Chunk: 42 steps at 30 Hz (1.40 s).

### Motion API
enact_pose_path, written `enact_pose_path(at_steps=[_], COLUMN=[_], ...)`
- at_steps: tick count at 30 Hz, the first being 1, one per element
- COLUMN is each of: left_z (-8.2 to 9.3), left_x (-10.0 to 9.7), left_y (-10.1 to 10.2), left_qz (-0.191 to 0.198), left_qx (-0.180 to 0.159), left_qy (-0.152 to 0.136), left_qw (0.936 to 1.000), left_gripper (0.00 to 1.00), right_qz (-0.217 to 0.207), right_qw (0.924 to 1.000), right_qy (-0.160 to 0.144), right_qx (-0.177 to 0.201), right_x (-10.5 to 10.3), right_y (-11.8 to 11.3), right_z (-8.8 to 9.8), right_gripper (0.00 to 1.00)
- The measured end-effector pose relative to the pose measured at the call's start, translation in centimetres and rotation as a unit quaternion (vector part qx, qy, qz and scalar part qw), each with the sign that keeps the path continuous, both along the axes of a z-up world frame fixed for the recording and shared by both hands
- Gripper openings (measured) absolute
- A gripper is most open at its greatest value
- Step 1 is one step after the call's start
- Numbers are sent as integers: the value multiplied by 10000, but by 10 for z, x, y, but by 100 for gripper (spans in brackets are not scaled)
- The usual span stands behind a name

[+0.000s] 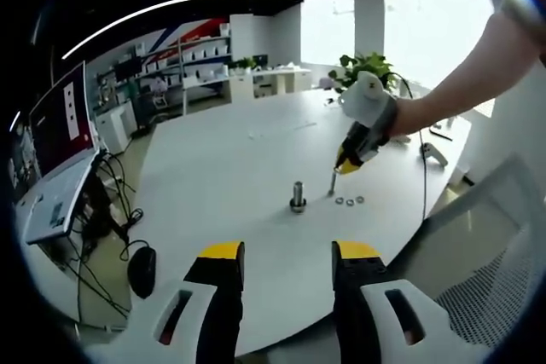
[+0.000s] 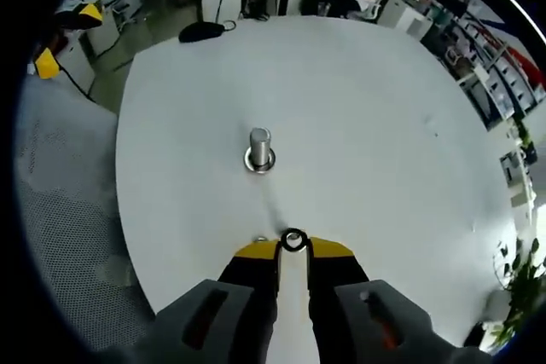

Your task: Place the washer onto the threaded stud by aligning its center hole with the stud, sliding it down to the base, and recovering from edge contact or off-axis alignment until the washer reaches the visible bottom stop.

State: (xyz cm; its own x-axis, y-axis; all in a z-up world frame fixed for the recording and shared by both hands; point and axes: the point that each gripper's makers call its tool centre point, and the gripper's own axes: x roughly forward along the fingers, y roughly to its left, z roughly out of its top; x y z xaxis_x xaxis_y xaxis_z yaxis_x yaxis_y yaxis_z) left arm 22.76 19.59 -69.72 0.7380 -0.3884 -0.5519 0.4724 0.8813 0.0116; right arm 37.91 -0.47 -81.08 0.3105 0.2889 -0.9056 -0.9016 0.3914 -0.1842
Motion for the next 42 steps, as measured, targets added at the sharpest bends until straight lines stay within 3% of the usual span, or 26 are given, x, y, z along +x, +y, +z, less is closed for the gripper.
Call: enact_pose_path(at_steps=[17, 36, 42], left_z=[-1, -5, -5], left_x=[0, 0, 0], left_y=[-1, 0, 0], left_qz=[-49, -1, -18], left_qx=[1, 3, -52], left_qy=[35, 137, 162], left_qw=[10000, 9999, 9999], left_gripper=[39, 38, 38], right_qz=[-127, -348, -488], right_qw=[9998, 9981, 9974], right_qy=[132, 505, 534], right_qx=[11, -30, 7], right_x=[7, 9, 11], right_y=[0, 0, -2], right_z=[-14, -55, -57], right_gripper=[13, 11, 12])
